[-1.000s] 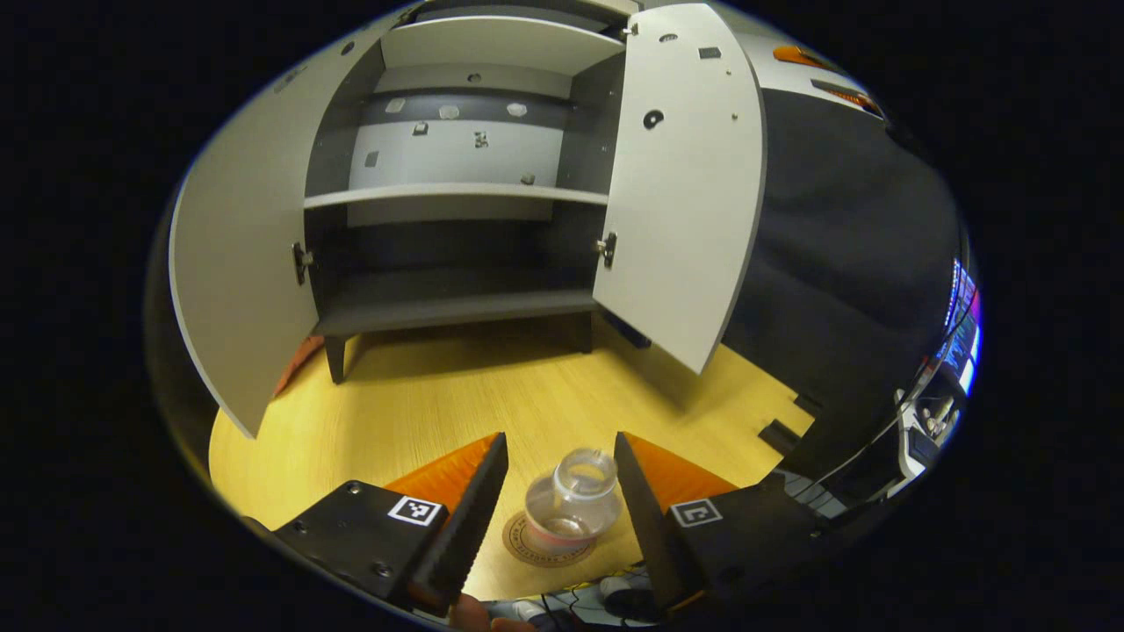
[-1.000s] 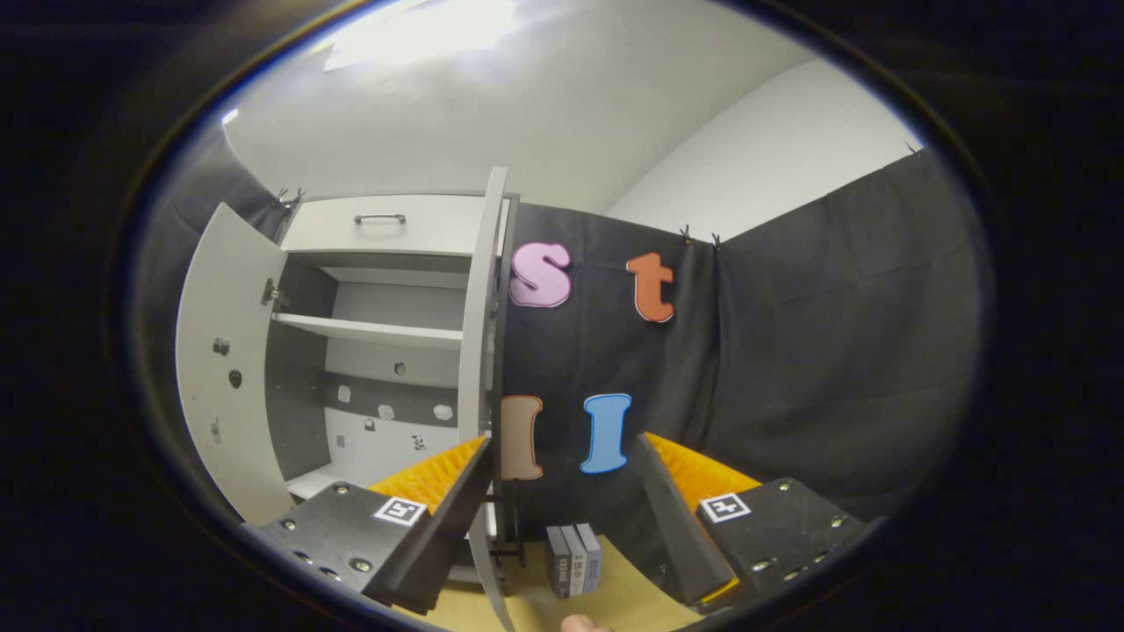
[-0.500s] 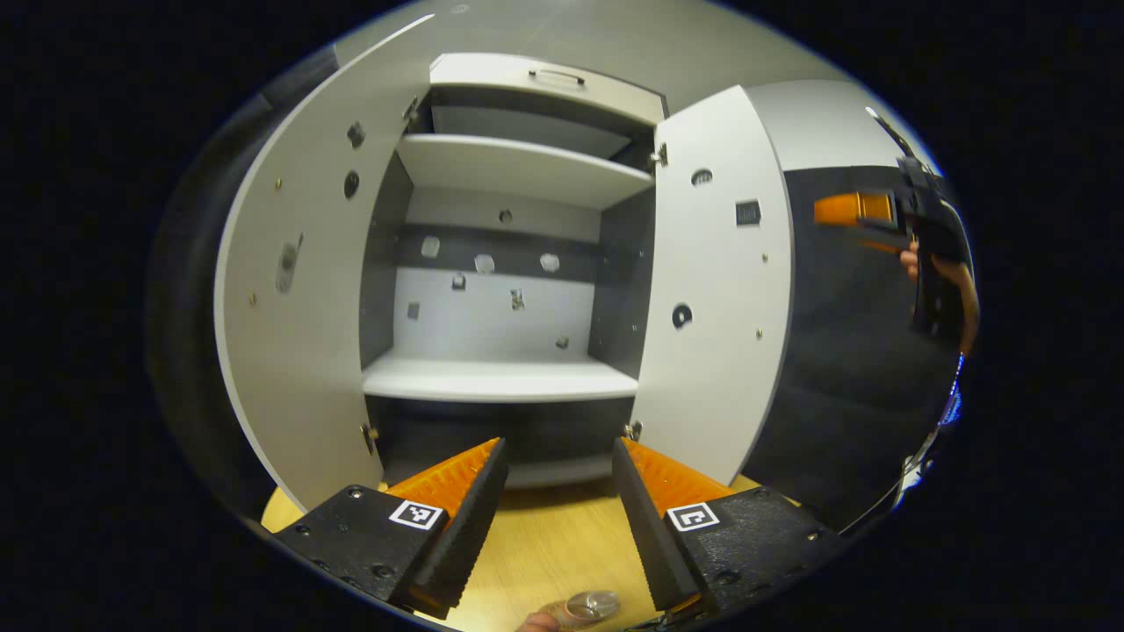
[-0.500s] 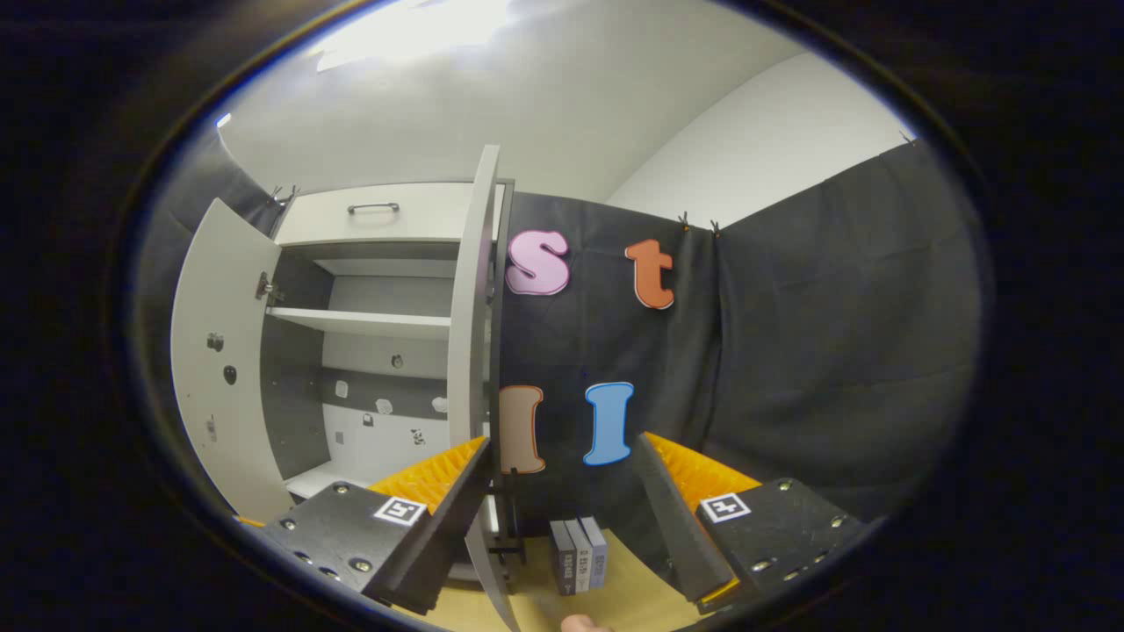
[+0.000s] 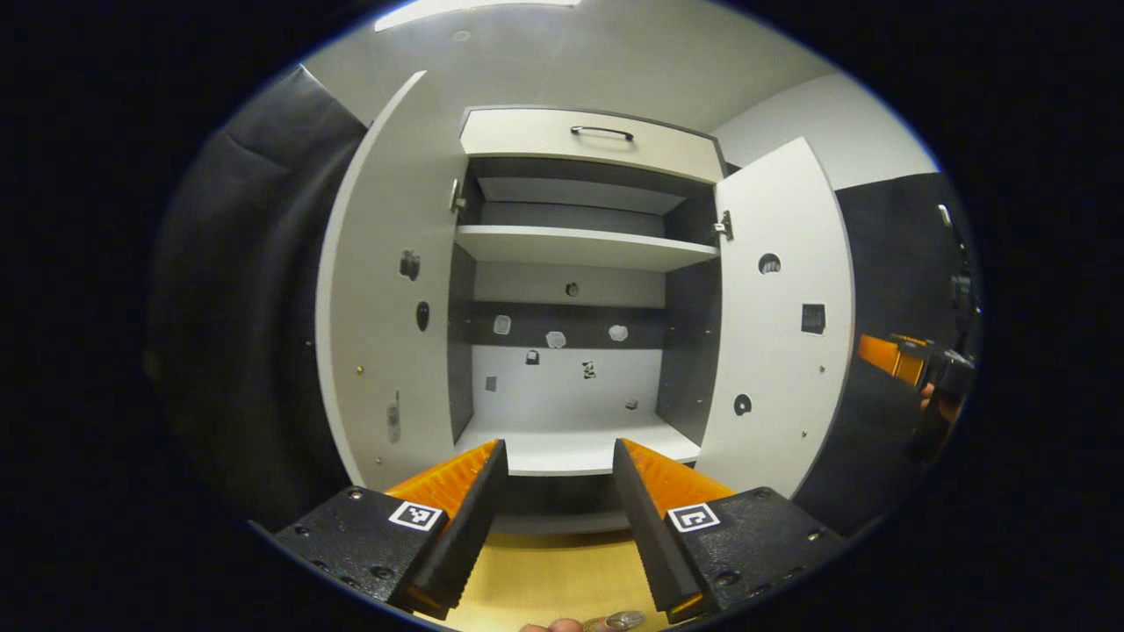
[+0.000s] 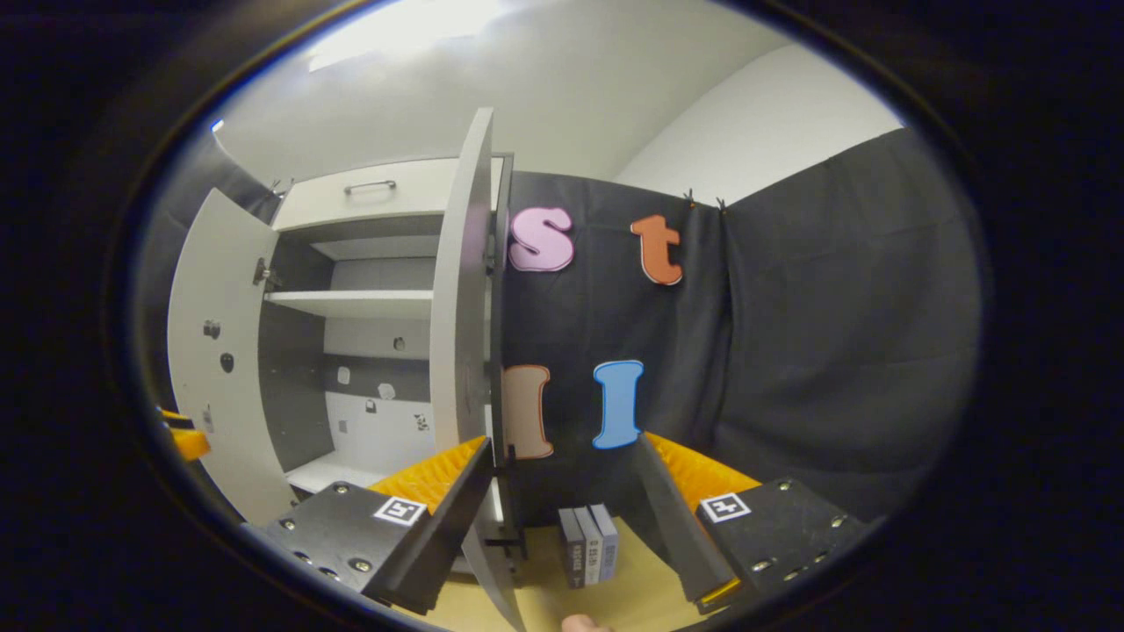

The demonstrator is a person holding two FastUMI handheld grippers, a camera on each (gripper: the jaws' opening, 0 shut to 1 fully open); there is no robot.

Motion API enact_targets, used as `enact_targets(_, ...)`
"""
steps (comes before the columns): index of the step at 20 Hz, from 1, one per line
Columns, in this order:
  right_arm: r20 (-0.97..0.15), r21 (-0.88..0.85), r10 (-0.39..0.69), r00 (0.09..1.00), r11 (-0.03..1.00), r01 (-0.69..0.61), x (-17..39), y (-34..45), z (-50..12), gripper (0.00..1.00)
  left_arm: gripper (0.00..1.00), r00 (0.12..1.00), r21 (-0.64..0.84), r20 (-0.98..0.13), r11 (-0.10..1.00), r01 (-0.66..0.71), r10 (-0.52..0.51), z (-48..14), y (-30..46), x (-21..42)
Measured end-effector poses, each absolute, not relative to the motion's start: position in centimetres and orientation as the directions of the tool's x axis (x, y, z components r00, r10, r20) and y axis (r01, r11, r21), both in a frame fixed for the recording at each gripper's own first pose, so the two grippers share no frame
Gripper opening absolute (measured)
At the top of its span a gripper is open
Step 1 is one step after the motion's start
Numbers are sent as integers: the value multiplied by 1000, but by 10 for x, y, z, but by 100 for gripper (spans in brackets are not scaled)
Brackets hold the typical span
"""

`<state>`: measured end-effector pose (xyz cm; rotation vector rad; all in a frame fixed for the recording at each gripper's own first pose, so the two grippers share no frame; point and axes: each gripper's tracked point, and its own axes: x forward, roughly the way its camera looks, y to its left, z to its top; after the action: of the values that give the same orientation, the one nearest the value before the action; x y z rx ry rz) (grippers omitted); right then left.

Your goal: Grasp the bottle in the cabinet with the left hand and place it on the coaster, then close the right door with the right hand and the left door with the left hand.

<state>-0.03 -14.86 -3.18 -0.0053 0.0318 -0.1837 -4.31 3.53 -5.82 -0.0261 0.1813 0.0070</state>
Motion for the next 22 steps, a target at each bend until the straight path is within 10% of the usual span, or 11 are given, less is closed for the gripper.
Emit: enact_targets(22,-118,43,246,962,969,-242,54,-3,-66,95,78,934,0,-154,945,-327,323,-20,147,-108)
